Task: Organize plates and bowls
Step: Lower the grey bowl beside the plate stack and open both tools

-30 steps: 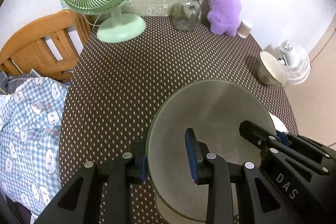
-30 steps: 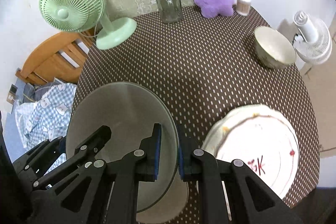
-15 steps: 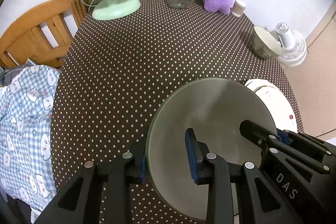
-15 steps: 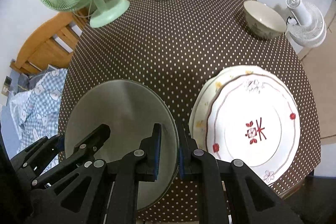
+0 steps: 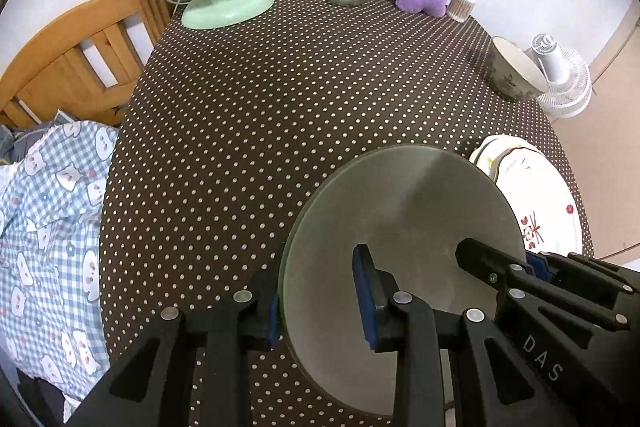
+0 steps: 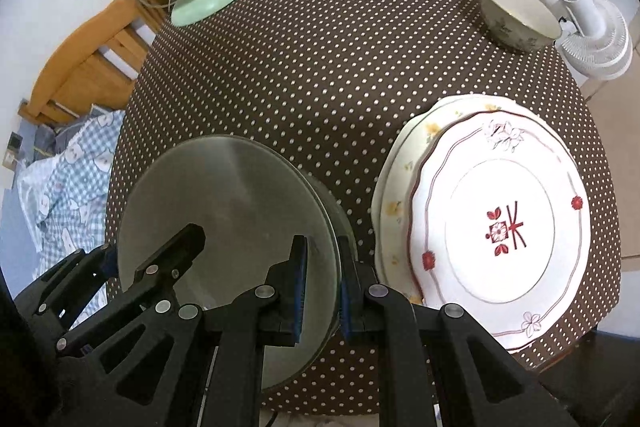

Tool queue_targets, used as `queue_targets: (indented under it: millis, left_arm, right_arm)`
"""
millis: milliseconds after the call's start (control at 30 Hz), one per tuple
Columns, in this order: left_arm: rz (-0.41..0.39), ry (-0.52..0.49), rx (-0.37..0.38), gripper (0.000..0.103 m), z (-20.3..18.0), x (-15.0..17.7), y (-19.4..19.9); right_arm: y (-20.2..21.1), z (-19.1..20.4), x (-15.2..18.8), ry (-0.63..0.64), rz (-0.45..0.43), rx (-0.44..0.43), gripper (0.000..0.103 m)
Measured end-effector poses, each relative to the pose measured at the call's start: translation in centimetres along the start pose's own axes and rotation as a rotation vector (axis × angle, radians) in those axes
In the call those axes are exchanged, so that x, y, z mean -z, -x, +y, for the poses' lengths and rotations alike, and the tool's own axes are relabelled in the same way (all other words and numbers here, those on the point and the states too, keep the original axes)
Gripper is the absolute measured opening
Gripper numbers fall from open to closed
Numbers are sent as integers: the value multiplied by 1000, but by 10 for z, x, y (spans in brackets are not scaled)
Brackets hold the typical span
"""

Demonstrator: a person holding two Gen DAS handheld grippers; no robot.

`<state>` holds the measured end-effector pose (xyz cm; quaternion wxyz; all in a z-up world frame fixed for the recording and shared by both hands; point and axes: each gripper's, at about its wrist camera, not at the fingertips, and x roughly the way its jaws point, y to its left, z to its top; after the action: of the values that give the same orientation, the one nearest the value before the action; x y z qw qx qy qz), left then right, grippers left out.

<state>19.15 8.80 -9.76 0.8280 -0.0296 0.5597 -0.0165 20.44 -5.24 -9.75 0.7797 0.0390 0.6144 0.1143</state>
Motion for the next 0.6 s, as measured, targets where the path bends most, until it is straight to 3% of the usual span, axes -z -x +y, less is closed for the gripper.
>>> queue_targets:
  millis: [600]
  left_arm:
    - [31, 10, 22, 31, 2, -1, -21]
  right_arm:
    - [0, 8, 0, 42, 2, 60, 15]
